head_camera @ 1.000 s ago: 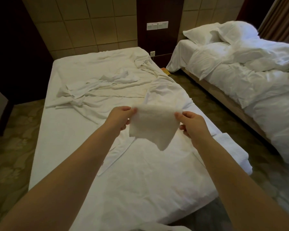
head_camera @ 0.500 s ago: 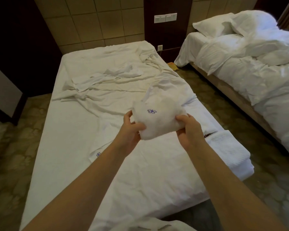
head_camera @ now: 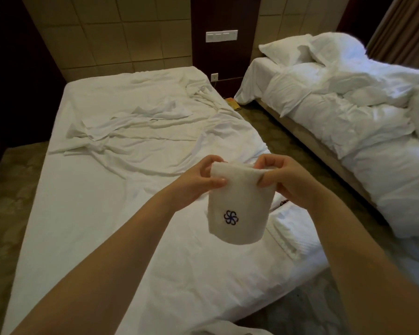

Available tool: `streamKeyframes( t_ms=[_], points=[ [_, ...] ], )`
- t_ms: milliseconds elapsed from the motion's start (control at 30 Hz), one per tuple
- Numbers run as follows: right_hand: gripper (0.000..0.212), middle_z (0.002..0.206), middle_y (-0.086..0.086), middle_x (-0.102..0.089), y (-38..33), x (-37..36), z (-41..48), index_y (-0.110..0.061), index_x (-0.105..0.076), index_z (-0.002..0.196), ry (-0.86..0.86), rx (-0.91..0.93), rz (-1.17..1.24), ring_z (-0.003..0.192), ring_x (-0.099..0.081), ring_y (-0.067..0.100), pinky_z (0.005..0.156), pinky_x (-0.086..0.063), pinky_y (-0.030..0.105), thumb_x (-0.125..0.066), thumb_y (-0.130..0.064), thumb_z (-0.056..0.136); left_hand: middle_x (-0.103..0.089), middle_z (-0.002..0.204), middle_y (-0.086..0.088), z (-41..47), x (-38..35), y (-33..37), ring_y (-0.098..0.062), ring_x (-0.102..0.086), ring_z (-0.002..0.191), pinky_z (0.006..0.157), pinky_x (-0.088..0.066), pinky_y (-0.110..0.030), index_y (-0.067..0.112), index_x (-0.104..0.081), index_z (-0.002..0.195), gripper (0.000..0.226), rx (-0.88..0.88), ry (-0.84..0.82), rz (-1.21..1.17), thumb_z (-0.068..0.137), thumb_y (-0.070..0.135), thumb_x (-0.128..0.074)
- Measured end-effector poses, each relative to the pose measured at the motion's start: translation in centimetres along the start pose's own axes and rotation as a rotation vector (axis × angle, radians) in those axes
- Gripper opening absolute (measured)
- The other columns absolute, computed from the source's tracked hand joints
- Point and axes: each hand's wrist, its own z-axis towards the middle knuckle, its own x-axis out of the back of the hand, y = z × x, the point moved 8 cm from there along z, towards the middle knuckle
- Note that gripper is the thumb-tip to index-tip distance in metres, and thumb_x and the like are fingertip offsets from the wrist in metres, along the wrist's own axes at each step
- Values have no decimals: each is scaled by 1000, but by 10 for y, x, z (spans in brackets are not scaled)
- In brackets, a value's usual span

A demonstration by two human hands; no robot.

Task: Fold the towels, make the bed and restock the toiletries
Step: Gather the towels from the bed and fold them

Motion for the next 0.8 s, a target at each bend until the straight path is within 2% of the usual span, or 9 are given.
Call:
streamKeyframes(
  t_ms=[100,167,233,300,400,567,633,700,800],
  points=[
    [18,67,-6,-61,-6,7,-5,-23,-66,57,32,-30,-95,65,-57,4,57,-47,15,-63,-6,52,-64,90,6,6,3,-1,-11,-60,88,74,-49,-20,18,-56,92,50,3,-100,25,55,34,-86],
    [16,68,-8,-62,-10,5,-5,-25,-68,57,44,-43,-214,67,-56,2,60,-45,16,-65,-12,49,-63,94,4,9,1,-1,-14,-57,91,76,-48,-22,22,-60,87,34,17,-191,77,62,35,-80],
    [17,72,-8,-62,-13,4,-3,-27,-70,60,83,-63,-310,72,-56,5,68,-45,21,-66,-11,55,-62,95,4,12,0,-1,-16,-56,92,75,-46,-22,27,-65,81,19,34,-262,105,65,30,-74],
    [27,80,-2,-62,-16,7,0,-29,-72,65,146,-76,-361,82,-56,14,77,-47,32,-70,-3,69,-65,89,11,14,3,-2,-8,-60,88,74,-48,-20,31,-69,83,19,40,-281,131,67,21,-74],
    [23,89,3,-65,-20,9,2,-25,-74,74,216,-133,-458,90,-58,22,83,-50,40,-70,-2,77,-59,96,13,21,18,-6,-8,-60,95,78,-50,-22,31,-68,91,26,25,-200,194,68,19,-74],
    [18,94,-10,-61,-27,8,7,-30,-66,79,412,-121,-689,85,-56,7,62,-43,16,-72,-14,80,-57,93,6,32,49,-1,-15,-57,93,72,-49,-18,24,-62,88,17,-62,52,237,80,14,-73],
    [24,92,-16,-58,-39,3,7,-30,-66,76,474,21,-800,86,-55,4,67,-41,9,-71,-7,79,-57,110,4,37,59,2,-16,-57,103,82,-51,-22,32,-53,110,34,-89,71,247,82,26,-72],
    [24,90,-19,-57,-48,-5,6,-22,-70,78,474,124,-908,82,-55,3,70,-41,4,-68,2,75,-43,134,2,42,64,8,-16,-49,119,94,-48,-29,44,-31,131,63,-101,55,284,83,32,-70],
    [28,90,-21,-57,-58,-11,5,-18,-72,75,465,179,-944,81,-54,-1,71,-42,6,-65,8,73,-26,152,5,48,60,19,-16,-31,137,109,-37,-40,48,-24,138,67,-109,-49,357,87,31,-64]
  ],
)
